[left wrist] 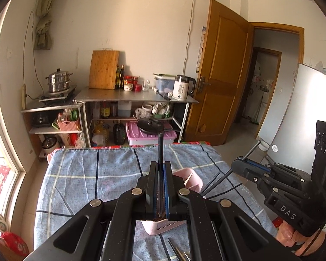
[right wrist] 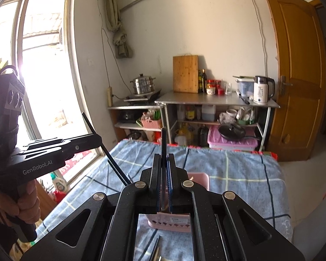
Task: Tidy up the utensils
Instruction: 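Carry both black chopsticks over the pink basket and lower them in, then open both grippers to release the chopsticks into the basket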
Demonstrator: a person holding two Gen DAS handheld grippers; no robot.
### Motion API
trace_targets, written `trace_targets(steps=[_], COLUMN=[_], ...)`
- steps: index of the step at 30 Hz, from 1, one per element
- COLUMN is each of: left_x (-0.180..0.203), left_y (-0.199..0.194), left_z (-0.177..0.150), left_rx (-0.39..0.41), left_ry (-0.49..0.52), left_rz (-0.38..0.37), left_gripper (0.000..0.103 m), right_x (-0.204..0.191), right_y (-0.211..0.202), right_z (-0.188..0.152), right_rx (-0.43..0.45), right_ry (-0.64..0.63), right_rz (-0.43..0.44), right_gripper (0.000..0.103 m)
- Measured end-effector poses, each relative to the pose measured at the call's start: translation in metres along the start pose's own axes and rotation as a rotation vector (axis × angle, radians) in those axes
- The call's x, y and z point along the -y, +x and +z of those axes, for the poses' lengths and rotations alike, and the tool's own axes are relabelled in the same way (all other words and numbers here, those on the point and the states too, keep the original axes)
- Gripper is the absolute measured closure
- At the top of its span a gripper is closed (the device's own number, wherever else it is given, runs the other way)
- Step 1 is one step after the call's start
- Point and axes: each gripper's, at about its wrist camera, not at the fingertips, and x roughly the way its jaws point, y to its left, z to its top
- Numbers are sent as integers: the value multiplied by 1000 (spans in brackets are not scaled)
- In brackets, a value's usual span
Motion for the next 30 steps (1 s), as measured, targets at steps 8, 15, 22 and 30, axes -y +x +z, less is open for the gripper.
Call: trace_targets(steps=[8,15,22,30], left_x=[-7,-12,-18,-16], left_y=[29,50,59,44], left_z=[-27,-45,-57,-62], left_rx=[-77,-133,-155,-120], left_ry=[-20,-34,-53,-54], left_rz=[0,6,-3,4], left_gripper=[99,99,99,94], right_x=[2,8,11,15], right_y=[23,41,47,34], right_z=[-22,-36,-42,-45], right_rx=[-87,-148,-177,-155], right_ry=[17,38,39,52], right_rz=[-5,-6,-9,-10], right_gripper=[98,98,97,79])
